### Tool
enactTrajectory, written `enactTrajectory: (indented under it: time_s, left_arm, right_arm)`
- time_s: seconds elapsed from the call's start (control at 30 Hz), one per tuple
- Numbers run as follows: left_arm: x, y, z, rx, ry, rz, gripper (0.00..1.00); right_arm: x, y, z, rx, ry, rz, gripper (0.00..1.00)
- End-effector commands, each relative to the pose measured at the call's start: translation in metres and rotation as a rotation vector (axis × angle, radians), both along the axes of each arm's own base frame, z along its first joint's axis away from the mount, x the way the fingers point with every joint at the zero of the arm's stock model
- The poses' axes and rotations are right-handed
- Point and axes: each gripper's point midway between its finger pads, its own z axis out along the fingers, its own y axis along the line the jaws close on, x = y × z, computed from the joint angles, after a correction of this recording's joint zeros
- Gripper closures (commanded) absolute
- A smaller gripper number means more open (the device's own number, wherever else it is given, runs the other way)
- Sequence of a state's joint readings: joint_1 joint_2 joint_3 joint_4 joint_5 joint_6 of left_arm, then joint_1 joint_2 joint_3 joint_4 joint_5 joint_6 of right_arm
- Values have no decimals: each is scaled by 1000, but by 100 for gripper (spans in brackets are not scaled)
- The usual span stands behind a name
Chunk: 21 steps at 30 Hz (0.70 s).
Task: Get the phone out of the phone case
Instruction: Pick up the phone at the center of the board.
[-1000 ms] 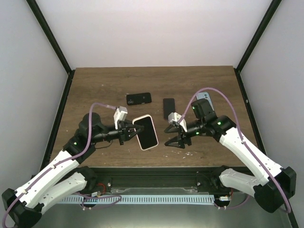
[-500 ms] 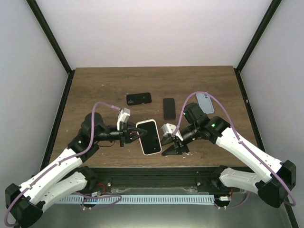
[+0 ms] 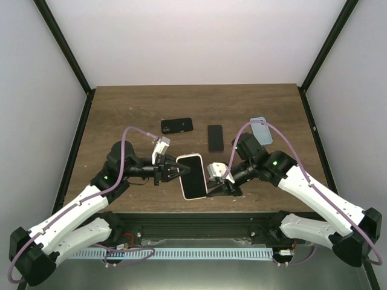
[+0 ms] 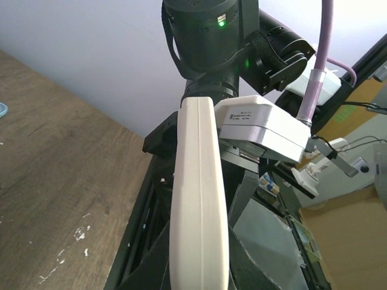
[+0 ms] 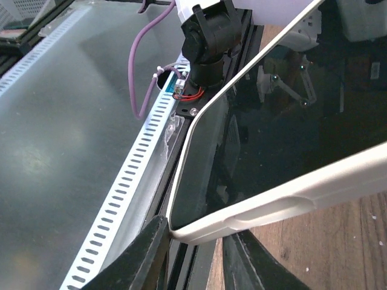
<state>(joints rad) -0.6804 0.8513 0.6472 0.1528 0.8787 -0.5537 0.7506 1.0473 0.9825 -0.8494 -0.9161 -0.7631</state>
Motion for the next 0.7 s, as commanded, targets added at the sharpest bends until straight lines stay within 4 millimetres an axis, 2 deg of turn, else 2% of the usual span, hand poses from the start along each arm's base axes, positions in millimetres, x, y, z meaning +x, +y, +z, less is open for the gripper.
enactTrajectory:
  time_s: [0.0, 0.23, 0.47, 0.6, 0.67]
  left_arm:
    - [-1, -3, 28, -59, -24, -34, 100]
    - [-1, -8, 30, -61, 41, -73, 100]
    - [-9, -7, 39, -91, 67, -116, 100]
    - [-9, -7, 36, -81, 84, -118, 100]
    - [-10, -6, 36, -80, 85, -119, 100]
  right_arm:
    - [-2, 5, 23, 72, -186, 54, 76]
    - [8, 12, 20, 69, -283, 63, 79]
    - [32, 20, 18, 72, -361, -22, 83]
    - [44, 25, 18, 96, -326, -72, 84]
    - [54, 27, 25, 129, -288, -118, 84]
